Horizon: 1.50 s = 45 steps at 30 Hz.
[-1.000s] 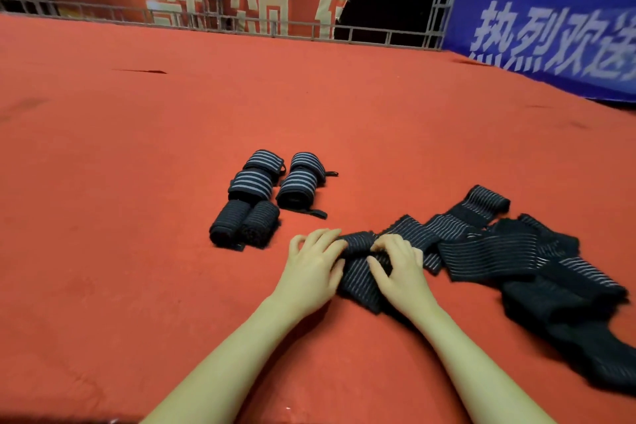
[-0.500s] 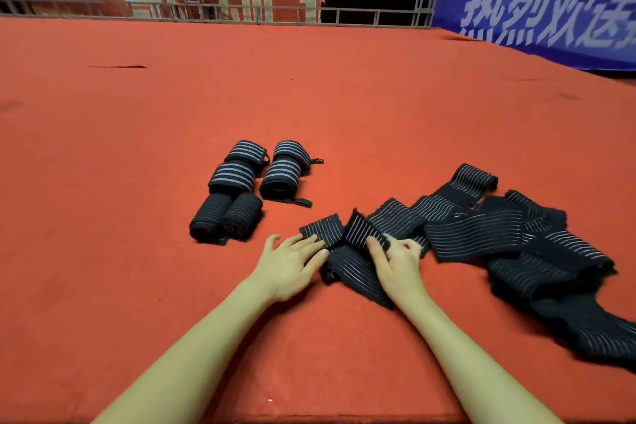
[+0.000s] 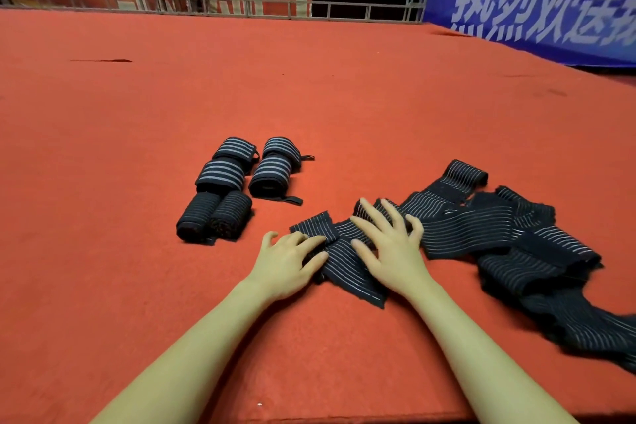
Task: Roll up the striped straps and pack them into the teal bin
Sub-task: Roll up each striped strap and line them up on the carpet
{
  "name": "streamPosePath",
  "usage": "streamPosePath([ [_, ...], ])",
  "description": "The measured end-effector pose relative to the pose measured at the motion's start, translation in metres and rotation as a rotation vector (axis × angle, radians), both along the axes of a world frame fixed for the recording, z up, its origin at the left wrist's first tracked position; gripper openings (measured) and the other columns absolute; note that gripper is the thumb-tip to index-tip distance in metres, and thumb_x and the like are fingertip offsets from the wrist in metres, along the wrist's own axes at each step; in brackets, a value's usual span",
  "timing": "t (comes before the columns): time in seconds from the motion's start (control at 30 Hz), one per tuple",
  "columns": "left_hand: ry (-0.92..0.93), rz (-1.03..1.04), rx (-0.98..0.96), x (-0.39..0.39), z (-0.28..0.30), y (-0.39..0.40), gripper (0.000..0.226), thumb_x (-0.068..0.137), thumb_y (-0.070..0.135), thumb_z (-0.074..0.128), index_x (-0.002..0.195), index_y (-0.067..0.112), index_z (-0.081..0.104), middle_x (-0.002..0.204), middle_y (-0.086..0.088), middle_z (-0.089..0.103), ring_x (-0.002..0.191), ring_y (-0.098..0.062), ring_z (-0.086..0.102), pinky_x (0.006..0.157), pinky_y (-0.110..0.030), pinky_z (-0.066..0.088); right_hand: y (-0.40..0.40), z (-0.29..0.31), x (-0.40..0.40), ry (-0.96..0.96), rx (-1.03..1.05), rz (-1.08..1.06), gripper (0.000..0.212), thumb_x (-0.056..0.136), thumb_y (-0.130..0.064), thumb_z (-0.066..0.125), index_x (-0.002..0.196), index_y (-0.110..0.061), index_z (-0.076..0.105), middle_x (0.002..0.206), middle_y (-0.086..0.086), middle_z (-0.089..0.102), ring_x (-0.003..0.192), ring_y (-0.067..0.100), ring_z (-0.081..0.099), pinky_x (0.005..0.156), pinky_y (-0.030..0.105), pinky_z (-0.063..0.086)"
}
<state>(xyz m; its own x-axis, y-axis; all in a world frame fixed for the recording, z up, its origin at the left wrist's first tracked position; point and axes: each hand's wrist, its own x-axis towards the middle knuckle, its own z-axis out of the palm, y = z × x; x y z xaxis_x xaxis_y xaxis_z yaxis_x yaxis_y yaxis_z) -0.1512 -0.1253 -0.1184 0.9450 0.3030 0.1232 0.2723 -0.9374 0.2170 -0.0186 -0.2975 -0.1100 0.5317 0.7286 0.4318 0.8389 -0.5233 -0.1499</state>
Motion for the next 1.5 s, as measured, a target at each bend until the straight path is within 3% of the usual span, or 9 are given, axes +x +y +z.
streamPosePath([
  [0.13,0.028,-0.019,-0.005,-0.002,-0.007,-0.002,0.074,0.081,0.067,0.001,0.141,0.042,0.035,0.133,0.014,0.045,0.128,-0.009,0.038,0.105,-0.039,0.015,0.001,-0.012,-0.001,0.063,-0.228,0.06,0.079,0.074,-0.078,0.011,0.134,-0.042,0.048,0.159,-0.017,0.012,0.148,0.018,-0.008,0.107,0.043,-0.021],
  [0.37,-0.129,0.063,0.013,0.013,-0.004,0.014,0.033,0.096,0.045,0.046,0.125,0.032,0.057,0.121,0.01,0.055,0.116,-0.016,0.046,0.09,-0.034,0.019,0.002,0.0,-0.012,0.386,0.306,0.223,0.006,0.082,-0.046,0.047,0.079,-0.04,0.047,0.126,-0.029,0.054,0.134,-0.011,0.026,0.108,0.025,-0.004],
  [0.47,-0.246,0.109,0.002,0.015,-0.005,0.025,0.022,0.093,0.036,0.054,0.106,0.024,0.067,0.11,0.005,0.06,0.106,-0.021,0.052,0.083,-0.033,0.02,0.005,0.007,-0.022,0.392,0.489,0.222,0.01,0.082,-0.041,0.05,0.076,-0.049,0.047,0.104,-0.019,0.066,0.104,-0.007,0.053,0.1,0.029,0.014],
  [0.6,-0.43,0.169,-0.087,0.02,-0.005,0.022,0.022,0.091,0.033,0.048,0.09,0.016,0.062,0.094,0.0,0.061,0.091,-0.025,0.057,0.076,-0.031,0.02,-0.003,0.004,-0.023,0.204,0.534,0.067,0.02,0.076,-0.032,0.052,0.063,-0.029,0.037,0.091,-0.014,0.061,0.09,0.003,0.052,0.083,0.032,0.019],
  [0.8,-0.614,0.153,-0.127,0.015,0.019,0.019,0.016,0.091,0.027,0.048,0.094,0.016,0.06,0.104,0.003,0.059,0.095,-0.018,0.055,0.081,-0.03,0.021,-0.008,-0.009,-0.017,0.195,0.293,-0.108,0.014,0.07,-0.024,0.056,0.083,-0.021,0.051,0.106,-0.008,0.048,0.104,0.017,0.045,0.083,0.024,0.01],
  [0.97,-0.692,0.107,-0.128,-0.002,0.041,0.017,0.032,0.09,0.038,0.037,0.094,0.015,0.059,0.105,0.003,0.057,0.098,-0.013,0.051,0.082,-0.026,0.018,0.009,0.003,-0.025,0.19,0.31,-0.024,0.047,0.084,-0.049,0.035,0.119,-0.026,0.058,0.124,-0.014,0.05,0.117,0.005,0.037,0.088,0.022,0.01],
  [1.2,-0.338,-0.289,-0.046,-0.04,0.021,0.014,0.036,0.092,0.044,0.037,0.086,0.02,0.063,0.104,0.009,0.062,0.095,-0.007,0.054,0.088,-0.036,0.035,0.03,0.021,-0.033,0.291,0.307,0.066,0.046,0.088,-0.055,0.024,0.095,-0.033,0.064,0.104,-0.024,0.057,0.105,-0.005,0.043,0.082,0.029,0.013],
  [1.4,-0.365,-0.059,-0.037,-0.05,-0.006,0.002,0.034,0.09,0.038,0.039,0.101,0.014,0.061,0.108,0.0,0.059,0.091,-0.025,0.058,0.076,-0.04,0.046,0.03,-0.005,-0.047,0.25,0.053,0.053,0.018,0.09,-0.048,0.057,0.094,-0.032,0.065,0.1,-0.018,0.06,0.106,0.004,0.045,0.08,0.029,0.01],
  [1.5,-0.329,0.117,-0.051,-0.043,-0.007,-0.002,0.034,0.094,0.031,0.051,0.123,0.015,0.055,0.12,-0.001,0.055,0.104,-0.027,0.051,0.085,-0.038,0.035,0.029,-0.007,-0.048,0.233,0.045,0.009,0.037,0.088,-0.043,0.061,0.123,-0.032,0.056,0.123,-0.016,0.05,0.118,0.009,0.037,0.085,0.027,0.01],
])
